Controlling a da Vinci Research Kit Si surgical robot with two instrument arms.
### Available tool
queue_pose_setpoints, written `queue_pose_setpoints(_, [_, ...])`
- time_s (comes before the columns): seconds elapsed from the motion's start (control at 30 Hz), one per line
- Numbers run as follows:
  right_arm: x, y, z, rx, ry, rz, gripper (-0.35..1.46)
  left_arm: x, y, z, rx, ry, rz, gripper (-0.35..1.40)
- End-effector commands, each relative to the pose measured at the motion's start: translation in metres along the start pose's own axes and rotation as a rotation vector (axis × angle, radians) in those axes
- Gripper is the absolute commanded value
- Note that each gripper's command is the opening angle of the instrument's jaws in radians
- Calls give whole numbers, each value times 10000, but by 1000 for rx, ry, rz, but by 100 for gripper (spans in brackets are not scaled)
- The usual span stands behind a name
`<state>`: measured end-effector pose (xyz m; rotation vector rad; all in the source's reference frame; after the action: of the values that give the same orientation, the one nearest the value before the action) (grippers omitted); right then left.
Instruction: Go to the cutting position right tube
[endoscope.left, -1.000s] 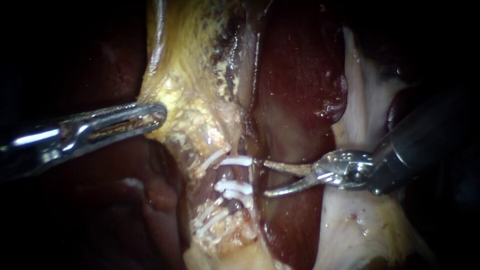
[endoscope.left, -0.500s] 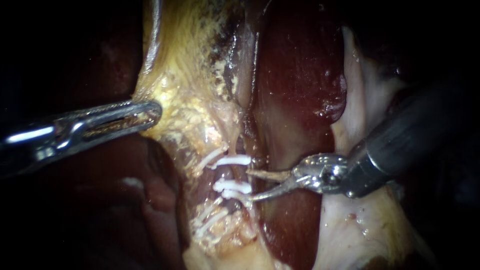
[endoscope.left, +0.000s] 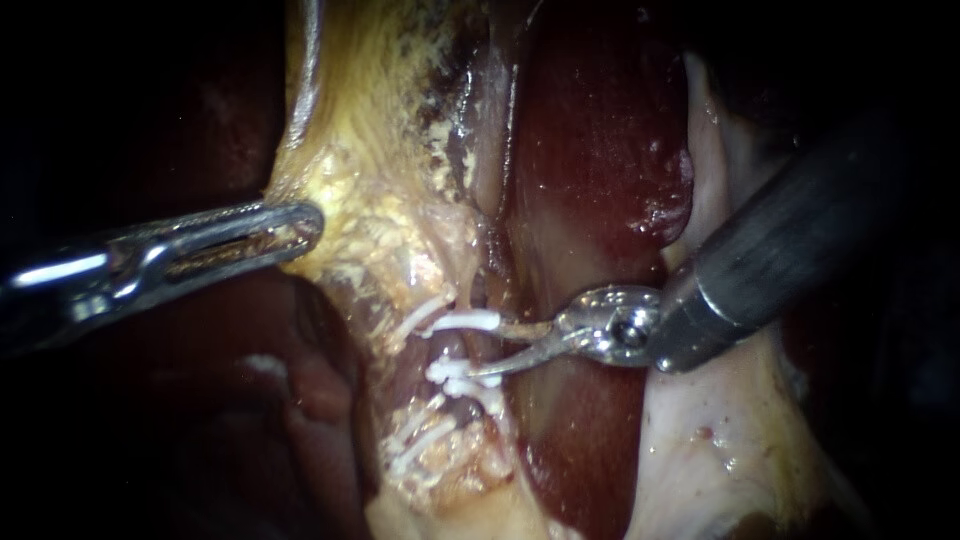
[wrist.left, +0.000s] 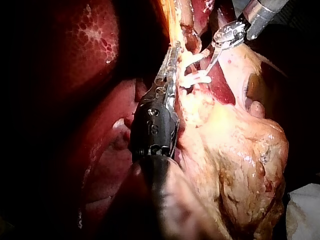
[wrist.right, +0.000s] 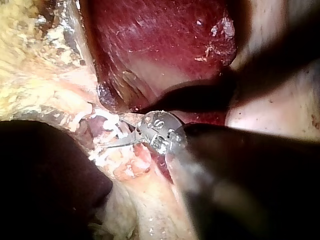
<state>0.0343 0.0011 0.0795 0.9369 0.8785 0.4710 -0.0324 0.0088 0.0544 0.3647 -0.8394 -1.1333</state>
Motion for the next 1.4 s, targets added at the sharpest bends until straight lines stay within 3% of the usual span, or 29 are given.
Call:
queue_pose_setpoints(0.03, [1,0,1,4,-2,-4,116,0,0,0,0,0,0,-35])
queue_pose_setpoints(0.17, [-1,-2,2,33,-19,-18,111,0,0,0,0,0,0,-35])
queue_pose_setpoints(0.37, [-2,-4,7,99,-21,-52,85,0,0,0,0,0,0,-35])
queue_pose_setpoints(0.63, [8,1,24,87,-11,-56,73,1,0,0,0,0,0,-35])
queue_pose_setpoints(0.73, [9,4,29,84,-11,-44,59,1,0,0,0,0,0,-35])
queue_pose_setpoints(0.93, [5,10,35,80,-11,-17,49,1,0,1,-1,-1,0,-35])
queue_pose_setpoints(1.07, [5,11,34,80,-11,-5,24,1,0,1,-1,-1,0,-35])
queue_pose_setpoints(1.4, [5,11,34,81,-11,1,14,1,0,1,-1,-1,0,-35])
